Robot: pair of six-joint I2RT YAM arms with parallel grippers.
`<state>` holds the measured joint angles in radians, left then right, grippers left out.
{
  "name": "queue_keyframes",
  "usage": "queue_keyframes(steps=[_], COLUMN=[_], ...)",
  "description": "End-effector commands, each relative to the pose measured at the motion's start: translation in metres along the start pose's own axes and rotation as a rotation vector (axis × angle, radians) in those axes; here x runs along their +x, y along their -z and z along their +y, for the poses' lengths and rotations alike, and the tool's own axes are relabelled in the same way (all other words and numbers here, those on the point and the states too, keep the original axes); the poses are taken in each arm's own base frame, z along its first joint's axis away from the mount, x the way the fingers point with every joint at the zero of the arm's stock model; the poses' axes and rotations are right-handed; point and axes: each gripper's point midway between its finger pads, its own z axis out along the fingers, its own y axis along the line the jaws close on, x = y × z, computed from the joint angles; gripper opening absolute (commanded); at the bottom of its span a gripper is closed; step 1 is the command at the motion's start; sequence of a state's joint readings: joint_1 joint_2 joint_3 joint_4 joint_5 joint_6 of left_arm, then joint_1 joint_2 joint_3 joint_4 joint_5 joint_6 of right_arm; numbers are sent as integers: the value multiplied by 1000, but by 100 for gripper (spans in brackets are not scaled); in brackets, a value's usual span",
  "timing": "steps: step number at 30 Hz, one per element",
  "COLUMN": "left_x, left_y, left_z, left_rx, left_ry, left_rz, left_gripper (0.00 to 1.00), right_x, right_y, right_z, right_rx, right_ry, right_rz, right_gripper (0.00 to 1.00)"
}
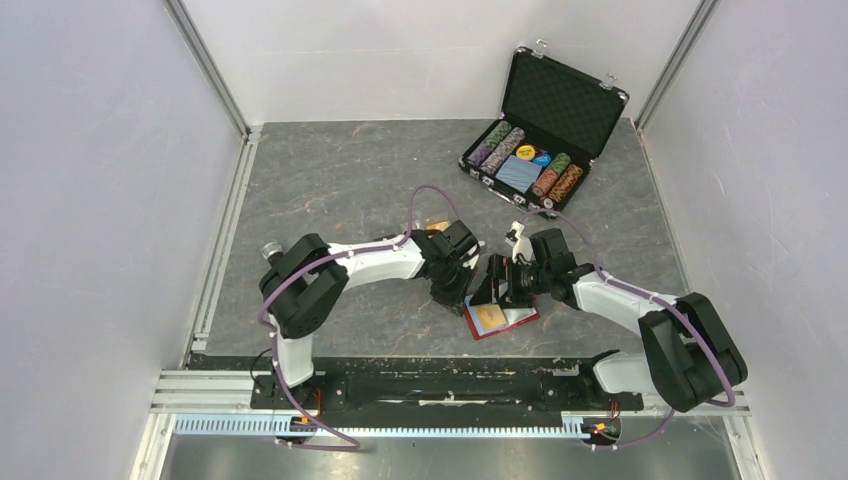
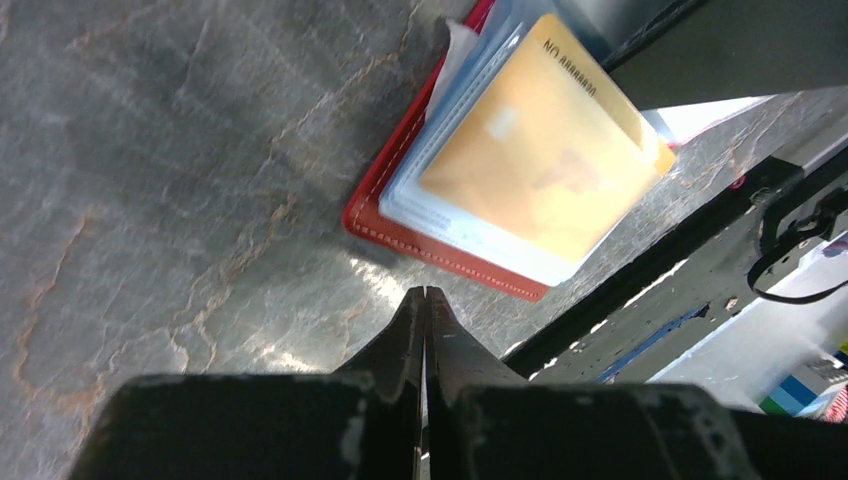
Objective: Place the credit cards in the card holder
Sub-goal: Insert the credit card into the card holder.
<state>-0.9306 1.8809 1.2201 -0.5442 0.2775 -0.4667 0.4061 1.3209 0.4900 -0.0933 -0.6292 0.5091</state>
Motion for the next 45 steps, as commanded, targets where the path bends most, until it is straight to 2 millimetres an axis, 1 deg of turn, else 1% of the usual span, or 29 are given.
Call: queue_keyframes(steps=[1, 6, 8, 10, 14, 16, 17, 18, 19, 23, 27, 32, 36, 39, 41, 45], left_x=[-18, -17, -16, -16, -17, -19, -19, -21, -21, -22, -22, -23, -25, -29, -33, -44], left_y=[-11, -29, -32, -34, -36, -36, -35, -35, -34, -33, -34, -34, -32, -26, -18, 2], left_z=[-16, -12, -10, -8, -4, -2, 0, 1, 3, 4, 4, 5, 4, 1, -3, -13], left_rx=[85, 83, 75, 70, 55, 50, 47, 45, 41, 36, 38, 30, 31, 37, 48, 90], left_ry=[38, 40, 45, 48, 55, 62, 65, 66, 71, 73, 72, 67, 65, 60, 55, 65], left_rz=[-26, 18, 27, 32, 36, 32, 29, 25, 24, 21, 26, 24, 18, 0, -24, -94], left_gripper=[2, 2, 2, 2, 2, 2, 2, 2, 2, 2, 2, 2, 2, 3, 8, 19], right_x=[13, 17, 19, 21, 26, 26, 25, 23, 22, 10, 2, -8, -21, -28, -27, -19], right_y=[-3, -3, -4, -4, -5, -4, -2, -1, 3, 14, 23, 30, 36, 40, 40, 35], right_z=[-8, -7, -5, -4, -3, -5, -7, -11, -15, -25, -23, -16, -8, -5, -6, -16], right_rx=[23, 9, 1, -10, -19, -2, 24, 55, 98, 214, 269, 293, 301, 314, 318, 312], right_ry=[-11, -13, -14, -14, -14, 4, 15, 39, 56, 148, 214, 265, 306, 324, 320, 289], right_rz=[22, 33, 43, 57, 95, 110, 118, 123, 132, 129, 119, 91, 60, 49, 53, 82], right_gripper=[98, 98, 98, 95, 78, 62, 60, 60, 62, 75, 83, 90, 92, 91, 88, 82])
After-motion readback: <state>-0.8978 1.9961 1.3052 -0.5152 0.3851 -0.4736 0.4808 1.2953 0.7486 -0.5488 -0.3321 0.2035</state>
